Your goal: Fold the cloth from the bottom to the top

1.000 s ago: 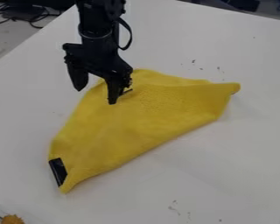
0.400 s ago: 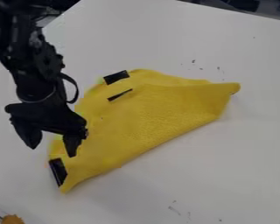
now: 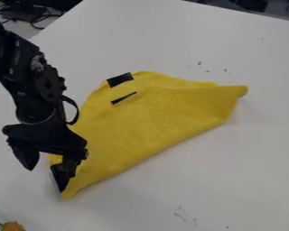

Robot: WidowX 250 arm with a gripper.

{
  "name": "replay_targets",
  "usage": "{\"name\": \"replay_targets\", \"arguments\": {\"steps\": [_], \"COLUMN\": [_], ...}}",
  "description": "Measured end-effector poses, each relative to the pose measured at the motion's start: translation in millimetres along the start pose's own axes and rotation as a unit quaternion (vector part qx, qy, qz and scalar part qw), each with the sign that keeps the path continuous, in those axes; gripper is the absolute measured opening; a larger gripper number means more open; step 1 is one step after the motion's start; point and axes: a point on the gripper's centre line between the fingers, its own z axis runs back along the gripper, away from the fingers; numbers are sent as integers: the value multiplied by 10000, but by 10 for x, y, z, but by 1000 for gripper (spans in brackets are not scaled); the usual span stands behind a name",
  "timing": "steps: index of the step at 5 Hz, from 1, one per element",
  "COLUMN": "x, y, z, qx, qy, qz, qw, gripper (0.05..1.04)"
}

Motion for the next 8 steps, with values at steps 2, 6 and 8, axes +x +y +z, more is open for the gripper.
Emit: {"name": "replay_targets", "arguments": {"steps": [2,6,8], "x": [35,192,208], "y": [5,-6,17], "z": [-191,-339,30], "qx": [107,-180,323], "qy": [407,177,352], "qz": [98,95,133], "qw": [9991,9996,9988], "gripper": [1000,438,139]}}
